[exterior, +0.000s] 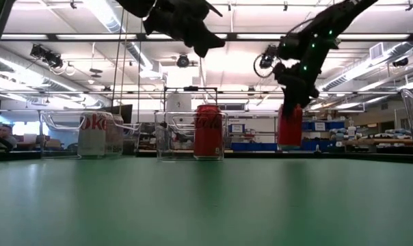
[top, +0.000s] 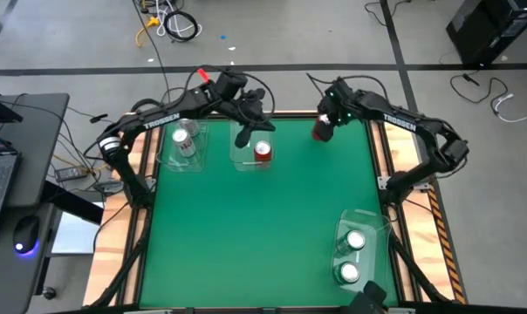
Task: Sort soda cans
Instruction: Put the red-black soda can into the top center transparent bin
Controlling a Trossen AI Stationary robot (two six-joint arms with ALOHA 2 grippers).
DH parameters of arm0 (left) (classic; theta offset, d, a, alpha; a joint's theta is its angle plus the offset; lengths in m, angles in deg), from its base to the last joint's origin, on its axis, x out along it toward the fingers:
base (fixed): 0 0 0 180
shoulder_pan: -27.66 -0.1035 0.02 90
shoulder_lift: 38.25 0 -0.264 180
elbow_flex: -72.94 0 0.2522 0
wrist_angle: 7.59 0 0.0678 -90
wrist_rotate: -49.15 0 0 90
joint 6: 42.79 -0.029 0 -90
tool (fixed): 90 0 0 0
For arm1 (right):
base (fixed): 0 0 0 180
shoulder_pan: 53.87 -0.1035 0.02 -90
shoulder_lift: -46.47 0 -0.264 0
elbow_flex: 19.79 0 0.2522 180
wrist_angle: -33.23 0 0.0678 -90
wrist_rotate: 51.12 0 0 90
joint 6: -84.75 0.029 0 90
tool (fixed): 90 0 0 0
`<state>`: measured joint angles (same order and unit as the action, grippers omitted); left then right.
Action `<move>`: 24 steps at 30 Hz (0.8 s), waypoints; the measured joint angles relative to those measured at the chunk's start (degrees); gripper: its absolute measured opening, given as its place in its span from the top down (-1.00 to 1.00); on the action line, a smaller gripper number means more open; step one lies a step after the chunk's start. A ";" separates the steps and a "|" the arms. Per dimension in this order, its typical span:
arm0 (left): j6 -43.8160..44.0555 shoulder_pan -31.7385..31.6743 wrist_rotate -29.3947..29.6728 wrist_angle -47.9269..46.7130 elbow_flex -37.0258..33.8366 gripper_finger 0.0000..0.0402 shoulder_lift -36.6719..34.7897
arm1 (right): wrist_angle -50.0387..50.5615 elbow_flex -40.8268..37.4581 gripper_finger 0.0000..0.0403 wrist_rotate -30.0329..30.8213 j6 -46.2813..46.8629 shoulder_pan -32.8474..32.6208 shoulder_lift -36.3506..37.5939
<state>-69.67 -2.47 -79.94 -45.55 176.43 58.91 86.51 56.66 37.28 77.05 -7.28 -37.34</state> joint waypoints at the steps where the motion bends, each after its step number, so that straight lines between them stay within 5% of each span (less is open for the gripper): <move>1: 0.31 0.20 -0.33 0.27 -0.27 0.96 -0.05 | 0.28 0.32 -0.47 -0.01 0.04 -0.80 0.63; 5: 0.99 1.02 -0.70 2.08 -3.14 0.98 -0.60 | 1.26 2.33 -0.47 -0.87 0.43 -4.77 3.22; 13: 6.98 1.25 0.16 22.23 -16.99 0.99 -8.12 | 0.83 11.22 -0.47 -1.66 2.15 -12.93 3.91; 24: 12.59 1.70 9.71 35.97 -38.63 0.99 -25.06 | 1.45 30.85 -0.47 -1.03 1.30 -19.81 -8.84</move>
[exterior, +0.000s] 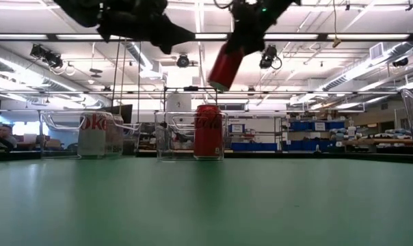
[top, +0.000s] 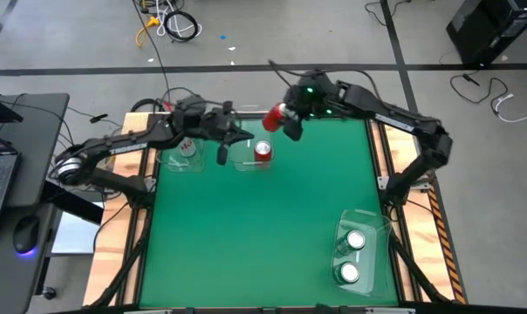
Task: Sort soda cans
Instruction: Put the red-black soda can into the top center transparent bin
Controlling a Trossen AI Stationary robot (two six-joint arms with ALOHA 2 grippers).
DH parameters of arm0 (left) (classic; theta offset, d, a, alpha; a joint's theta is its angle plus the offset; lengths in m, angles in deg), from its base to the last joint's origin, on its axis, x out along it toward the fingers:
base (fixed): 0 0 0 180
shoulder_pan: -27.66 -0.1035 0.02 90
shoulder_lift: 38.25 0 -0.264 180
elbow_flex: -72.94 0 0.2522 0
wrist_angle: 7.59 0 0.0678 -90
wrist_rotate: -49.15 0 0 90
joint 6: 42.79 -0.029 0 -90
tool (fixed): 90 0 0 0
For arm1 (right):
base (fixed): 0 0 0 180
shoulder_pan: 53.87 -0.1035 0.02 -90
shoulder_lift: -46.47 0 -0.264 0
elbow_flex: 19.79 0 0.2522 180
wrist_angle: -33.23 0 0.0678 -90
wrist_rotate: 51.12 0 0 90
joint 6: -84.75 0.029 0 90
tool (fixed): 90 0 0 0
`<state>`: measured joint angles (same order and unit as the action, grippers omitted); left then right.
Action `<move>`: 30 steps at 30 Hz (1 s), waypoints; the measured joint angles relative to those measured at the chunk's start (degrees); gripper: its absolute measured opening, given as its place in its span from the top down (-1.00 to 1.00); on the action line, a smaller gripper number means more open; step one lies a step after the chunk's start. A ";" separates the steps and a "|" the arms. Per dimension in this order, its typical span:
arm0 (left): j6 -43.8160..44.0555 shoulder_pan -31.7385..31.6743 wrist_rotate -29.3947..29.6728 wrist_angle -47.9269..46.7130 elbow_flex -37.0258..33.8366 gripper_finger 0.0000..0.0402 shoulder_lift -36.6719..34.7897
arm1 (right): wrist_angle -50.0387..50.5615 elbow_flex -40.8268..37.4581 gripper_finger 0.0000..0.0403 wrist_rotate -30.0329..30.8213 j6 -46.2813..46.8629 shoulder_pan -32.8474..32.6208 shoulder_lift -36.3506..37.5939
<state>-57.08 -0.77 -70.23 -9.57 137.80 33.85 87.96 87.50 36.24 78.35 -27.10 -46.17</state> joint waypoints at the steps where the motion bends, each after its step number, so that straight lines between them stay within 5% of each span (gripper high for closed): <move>1: 0.03 0.10 0.68 0.62 -1.58 0.99 -1.30 | 0.84 2.11 -0.47 0.37 -0.41 -0.11 -1.85; 15: 1.34 0.46 8.34 4.36 -12.72 0.99 -8.94 | 10.62 20.66 -0.47 1.21 -2.85 2.06 -23.77; 30: 1.81 0.46 12.88 2.18 -13.93 0.99 -8.94 | 13.55 21.55 -0.47 -3.11 -4.18 3.07 -32.06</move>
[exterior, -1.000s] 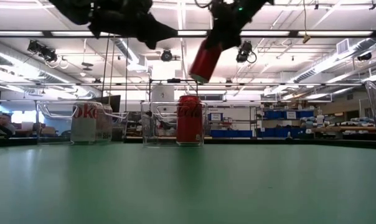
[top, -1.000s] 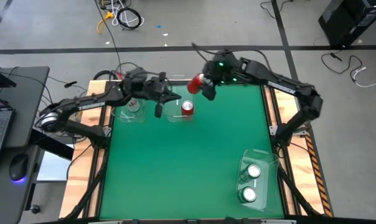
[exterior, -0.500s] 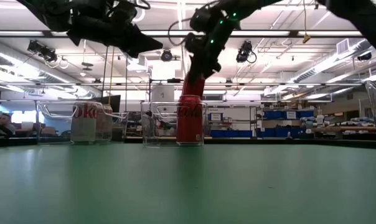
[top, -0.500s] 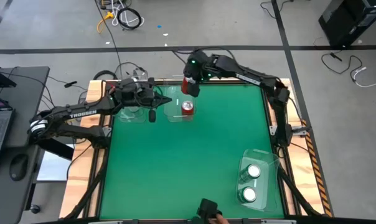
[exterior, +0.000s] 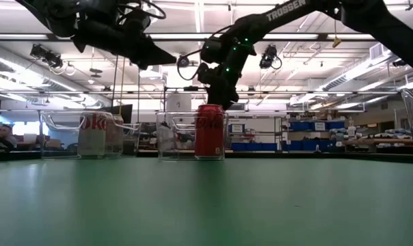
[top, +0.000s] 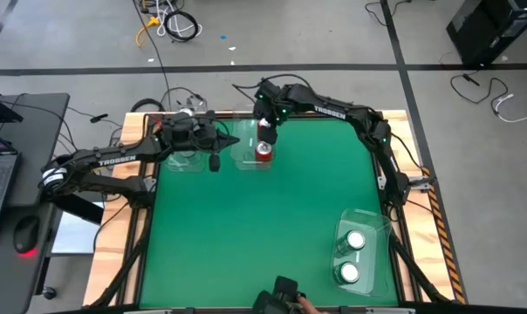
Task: Sort soda cans
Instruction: Put the red-black soda can into the top center transparent bin, then move the bottom right transparent bin to the right of the middle transparent bin
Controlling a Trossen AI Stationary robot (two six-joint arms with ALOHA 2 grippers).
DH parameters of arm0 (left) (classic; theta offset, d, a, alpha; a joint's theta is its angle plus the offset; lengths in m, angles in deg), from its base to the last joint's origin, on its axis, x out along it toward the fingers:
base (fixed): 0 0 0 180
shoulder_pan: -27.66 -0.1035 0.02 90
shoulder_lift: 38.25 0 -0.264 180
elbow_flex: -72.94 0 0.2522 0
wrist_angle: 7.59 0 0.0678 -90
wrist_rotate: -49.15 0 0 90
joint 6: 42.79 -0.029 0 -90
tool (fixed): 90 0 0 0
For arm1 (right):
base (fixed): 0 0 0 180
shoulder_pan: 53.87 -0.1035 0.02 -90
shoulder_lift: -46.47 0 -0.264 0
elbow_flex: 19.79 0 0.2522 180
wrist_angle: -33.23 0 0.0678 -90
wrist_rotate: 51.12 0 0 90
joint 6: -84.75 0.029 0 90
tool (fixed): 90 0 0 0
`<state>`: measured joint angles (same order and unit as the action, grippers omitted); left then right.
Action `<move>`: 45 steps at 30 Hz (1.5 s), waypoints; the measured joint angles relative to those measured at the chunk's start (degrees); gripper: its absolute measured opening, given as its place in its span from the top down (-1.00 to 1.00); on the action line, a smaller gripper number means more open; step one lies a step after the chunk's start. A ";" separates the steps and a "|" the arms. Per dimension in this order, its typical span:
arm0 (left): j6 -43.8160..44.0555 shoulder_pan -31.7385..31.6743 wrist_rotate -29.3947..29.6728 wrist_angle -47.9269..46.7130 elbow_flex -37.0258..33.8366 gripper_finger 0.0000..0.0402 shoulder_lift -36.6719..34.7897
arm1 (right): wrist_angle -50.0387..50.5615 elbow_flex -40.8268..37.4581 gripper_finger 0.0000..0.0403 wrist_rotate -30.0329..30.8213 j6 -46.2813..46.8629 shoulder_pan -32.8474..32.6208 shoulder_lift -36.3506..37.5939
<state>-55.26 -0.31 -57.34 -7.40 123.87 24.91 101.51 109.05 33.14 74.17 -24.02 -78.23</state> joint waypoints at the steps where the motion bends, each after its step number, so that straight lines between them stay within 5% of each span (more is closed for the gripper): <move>1: 0.25 0.00 0.40 -0.21 0.00 0.99 0.00 | 0.01 -0.01 -0.47 0.01 -0.15 -0.02 0.00; 12: 1.13 -0.02 0.44 -0.19 0.00 0.99 0.00 | -0.84 0.00 -0.70 -0.18 -1.70 -0.02 0.11; 28: 2.56 -0.01 0.91 -1.01 0.01 0.99 0.02 | -0.09 -0.01 -0.58 0.44 -5.41 -0.58 0.65; 32: 7.02 -0.60 5.42 -5.55 1.94 0.99 0.04 | 3.00 3.00 -0.60 1.80 -6.58 -1.22 1.49; 38: 10.09 -2.03 15.30 -27.00 8.68 1.00 0.04 | 15.53 11.49 -0.54 4.37 -7.28 -3.15 2.51; 42: 12.67 -2.05 26.33 -39.60 12.68 1.00 0.04 | 22.29 14.58 -0.27 4.40 -7.51 -4.58 4.59; 45: 14.30 -2.84 30.80 -45.02 14.32 1.00 0.02 | 25.02 13.53 0.11 3.21 -8.48 -5.22 6.94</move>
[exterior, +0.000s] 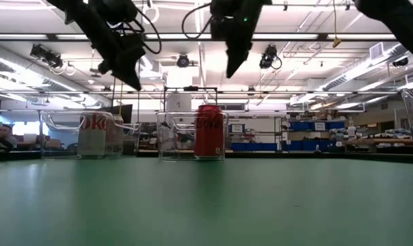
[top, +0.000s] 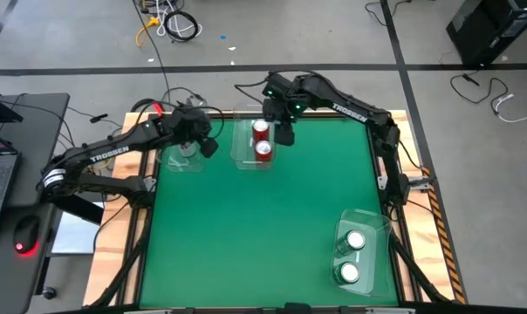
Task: Sort soda cans
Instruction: Move the bottom right transparent bin to the right of the middle transparent bin
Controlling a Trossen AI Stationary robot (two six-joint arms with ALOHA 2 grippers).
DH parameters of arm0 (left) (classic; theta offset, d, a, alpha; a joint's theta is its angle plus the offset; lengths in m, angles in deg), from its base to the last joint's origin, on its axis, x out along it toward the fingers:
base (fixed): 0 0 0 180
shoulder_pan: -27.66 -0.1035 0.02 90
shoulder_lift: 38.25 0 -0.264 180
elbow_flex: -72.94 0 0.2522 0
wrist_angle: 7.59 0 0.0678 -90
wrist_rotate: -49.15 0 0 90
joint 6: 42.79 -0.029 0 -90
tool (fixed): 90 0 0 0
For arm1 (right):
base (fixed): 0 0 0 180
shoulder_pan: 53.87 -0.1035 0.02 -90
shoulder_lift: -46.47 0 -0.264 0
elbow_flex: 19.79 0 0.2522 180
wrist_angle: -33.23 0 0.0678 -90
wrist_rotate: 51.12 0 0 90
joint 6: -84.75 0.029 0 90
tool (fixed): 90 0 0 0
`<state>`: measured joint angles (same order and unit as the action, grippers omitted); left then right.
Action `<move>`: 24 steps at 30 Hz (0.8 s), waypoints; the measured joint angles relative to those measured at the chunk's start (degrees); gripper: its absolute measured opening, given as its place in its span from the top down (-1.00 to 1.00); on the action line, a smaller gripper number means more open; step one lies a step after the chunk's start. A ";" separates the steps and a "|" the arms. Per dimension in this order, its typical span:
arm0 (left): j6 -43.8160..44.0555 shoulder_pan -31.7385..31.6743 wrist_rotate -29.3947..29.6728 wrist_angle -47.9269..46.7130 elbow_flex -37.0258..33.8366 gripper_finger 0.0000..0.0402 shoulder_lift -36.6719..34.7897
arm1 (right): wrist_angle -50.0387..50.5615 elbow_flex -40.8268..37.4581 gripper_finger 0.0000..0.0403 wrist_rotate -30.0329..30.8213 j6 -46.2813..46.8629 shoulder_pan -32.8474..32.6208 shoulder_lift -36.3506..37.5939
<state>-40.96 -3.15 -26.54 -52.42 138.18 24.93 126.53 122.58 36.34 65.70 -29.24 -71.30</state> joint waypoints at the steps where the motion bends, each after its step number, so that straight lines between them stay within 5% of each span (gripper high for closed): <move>1: 0.12 -0.40 -0.16 -0.75 0.02 1.00 0.01 | 1.54 -0.73 0.28 -0.68 -0.49 -0.09 0.68; 4: -0.05 -0.81 -3.79 -0.92 -0.21 1.00 0.02 | 6.04 -3.71 0.80 -1.58 -0.50 -0.43 2.70; 6: -1.59 -0.79 -5.74 -0.34 -0.35 1.00 0.02 | 9.96 -6.01 0.93 -1.54 1.17 -1.00 4.54; 16: -7.32 -0.68 -15.35 9.45 -0.37 1.00 0.02 | 10.43 -26.77 0.98 -2.08 19.41 -8.50 21.94; 24: -7.91 -0.68 -17.50 10.27 -0.37 1.00 1.05 | 9.97 -48.20 1.00 -9.90 37.53 -14.42 32.88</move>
<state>-48.87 -3.83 -44.05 -42.15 137.81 25.98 136.49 74.38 26.44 103.22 -43.66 -38.41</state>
